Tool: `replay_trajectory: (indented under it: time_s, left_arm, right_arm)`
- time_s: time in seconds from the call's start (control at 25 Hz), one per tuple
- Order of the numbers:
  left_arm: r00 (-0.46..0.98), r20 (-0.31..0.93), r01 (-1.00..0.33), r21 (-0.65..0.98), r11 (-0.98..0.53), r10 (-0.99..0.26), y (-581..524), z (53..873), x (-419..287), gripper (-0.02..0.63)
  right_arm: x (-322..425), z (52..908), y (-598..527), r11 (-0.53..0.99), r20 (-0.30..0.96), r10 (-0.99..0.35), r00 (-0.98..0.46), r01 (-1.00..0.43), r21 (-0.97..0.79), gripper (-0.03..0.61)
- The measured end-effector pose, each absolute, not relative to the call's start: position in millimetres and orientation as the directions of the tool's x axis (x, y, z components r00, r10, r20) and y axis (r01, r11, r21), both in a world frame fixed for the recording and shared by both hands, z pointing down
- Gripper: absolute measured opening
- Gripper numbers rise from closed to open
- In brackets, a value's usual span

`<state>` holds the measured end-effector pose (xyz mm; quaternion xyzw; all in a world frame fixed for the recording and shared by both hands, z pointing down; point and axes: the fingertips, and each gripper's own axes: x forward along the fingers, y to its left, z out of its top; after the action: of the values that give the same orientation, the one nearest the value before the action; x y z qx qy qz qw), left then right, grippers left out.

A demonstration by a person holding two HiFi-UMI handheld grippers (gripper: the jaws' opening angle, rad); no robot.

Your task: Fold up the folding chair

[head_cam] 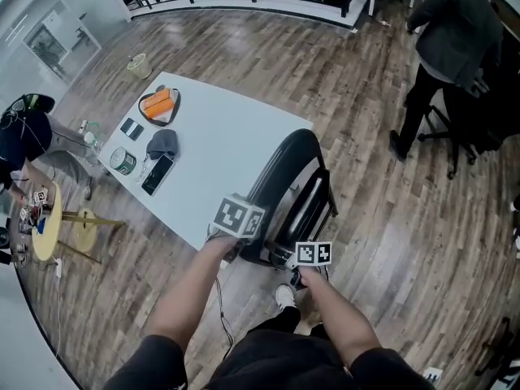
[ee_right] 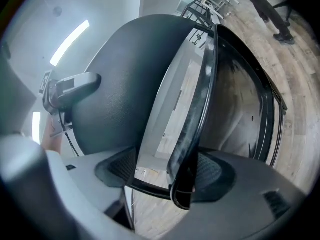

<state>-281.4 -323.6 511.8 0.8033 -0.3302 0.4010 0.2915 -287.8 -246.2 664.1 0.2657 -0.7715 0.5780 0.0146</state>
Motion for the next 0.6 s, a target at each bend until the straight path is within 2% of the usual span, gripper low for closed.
replay_trajectory:
  time_s: [0.6]
  left_arm:
    - [0.471,0.830,-0.756,0.206,-0.621,-0.298,-343,521,-308,0.072]
  right_arm:
    - [-306,677,-265,0.155,0.340,-0.417,-0.843,-0.434,-0.887,0.337]
